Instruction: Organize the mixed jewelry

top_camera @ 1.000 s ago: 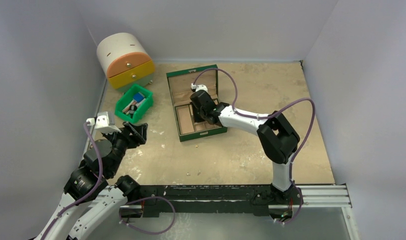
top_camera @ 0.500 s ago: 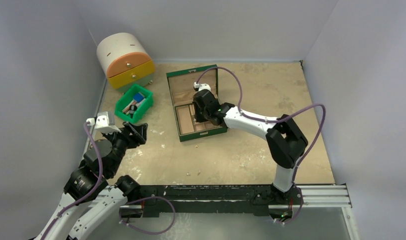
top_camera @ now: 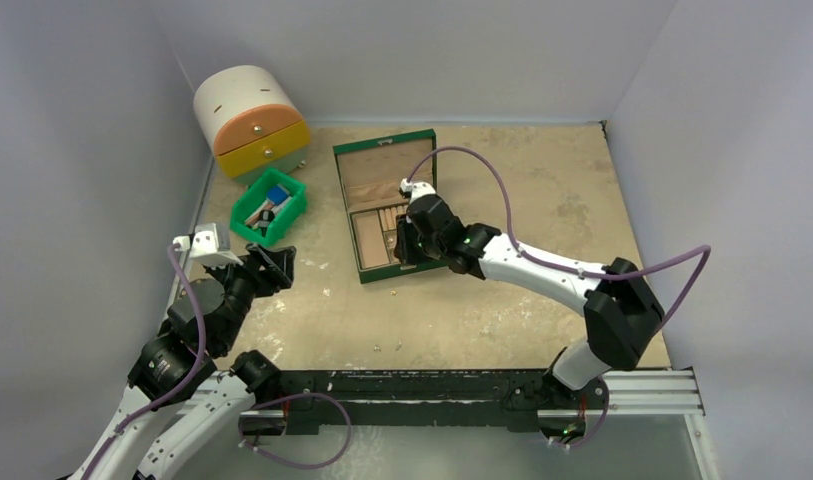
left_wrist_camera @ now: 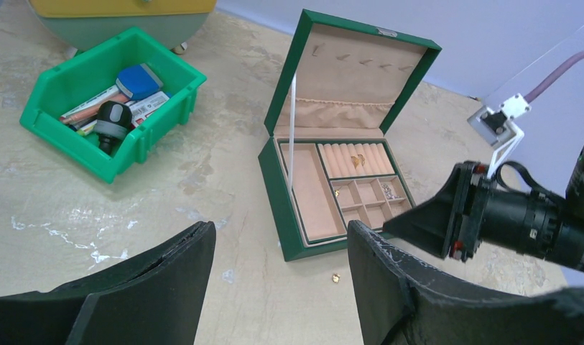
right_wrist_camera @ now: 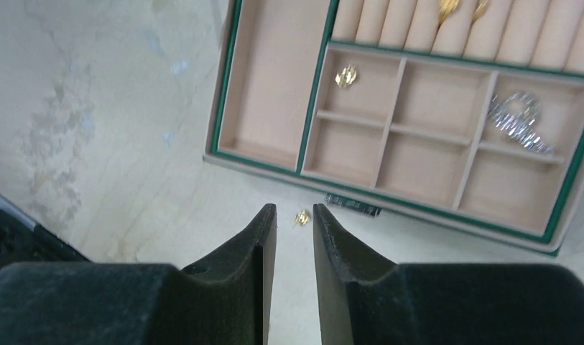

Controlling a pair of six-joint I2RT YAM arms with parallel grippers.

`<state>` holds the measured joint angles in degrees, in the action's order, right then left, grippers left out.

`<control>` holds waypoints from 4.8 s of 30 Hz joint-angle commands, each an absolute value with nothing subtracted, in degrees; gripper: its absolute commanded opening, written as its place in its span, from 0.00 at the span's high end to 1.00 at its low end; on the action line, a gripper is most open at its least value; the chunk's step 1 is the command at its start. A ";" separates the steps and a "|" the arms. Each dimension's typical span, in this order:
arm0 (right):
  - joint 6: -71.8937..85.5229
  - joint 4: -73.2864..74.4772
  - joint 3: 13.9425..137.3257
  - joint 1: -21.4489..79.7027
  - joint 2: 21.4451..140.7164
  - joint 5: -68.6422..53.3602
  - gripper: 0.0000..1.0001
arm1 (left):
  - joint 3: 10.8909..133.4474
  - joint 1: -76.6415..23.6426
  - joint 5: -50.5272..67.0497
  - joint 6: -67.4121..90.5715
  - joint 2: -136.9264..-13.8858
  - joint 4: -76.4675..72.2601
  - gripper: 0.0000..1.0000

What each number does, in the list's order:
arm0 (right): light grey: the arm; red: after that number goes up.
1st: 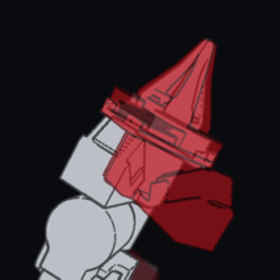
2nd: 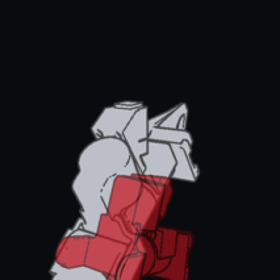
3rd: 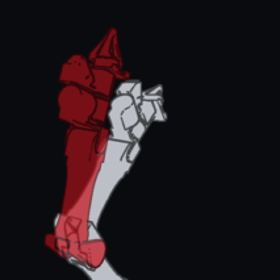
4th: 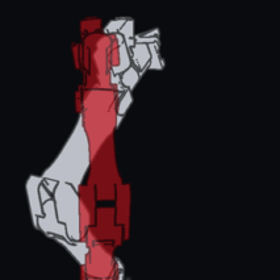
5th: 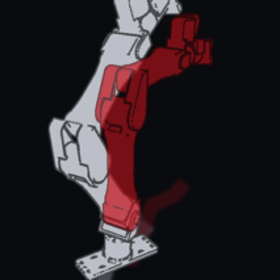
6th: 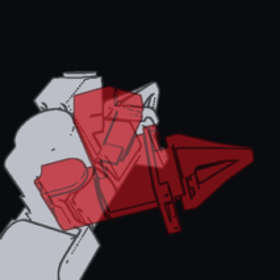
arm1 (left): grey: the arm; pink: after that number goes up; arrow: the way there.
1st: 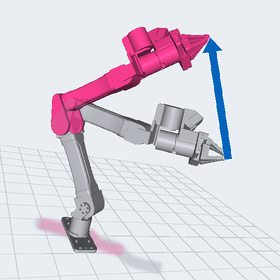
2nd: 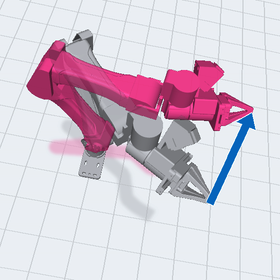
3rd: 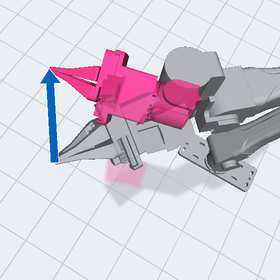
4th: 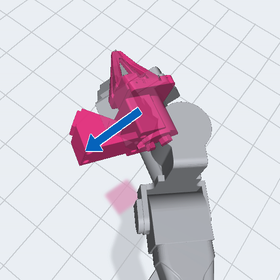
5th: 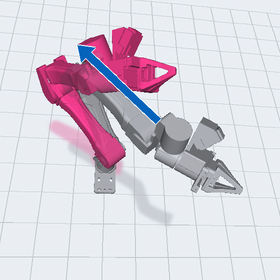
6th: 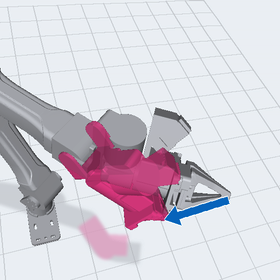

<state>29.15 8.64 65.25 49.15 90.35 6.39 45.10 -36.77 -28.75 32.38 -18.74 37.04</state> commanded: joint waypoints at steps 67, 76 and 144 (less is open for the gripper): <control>43.38 8.26 62.59 58.70 103.32 15.62 1.00 | 45.00 -36.38 -28.48 32.85 -18.48 34.89 0.33; 43.68 8.80 62.23 58.71 99.30 16.51 1.00 | 44.99 -36.37 -28.40 32.84 -18.59 34.89 0.33; 32.53 10.32 73.97 47.58 96.88 16.13 0.73 | 44.96 -36.35 -28.57 32.90 -18.37 34.89 0.32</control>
<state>31.16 11.33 76.60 47.55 103.35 18.90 45.10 -36.75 -28.75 32.38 -18.68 37.04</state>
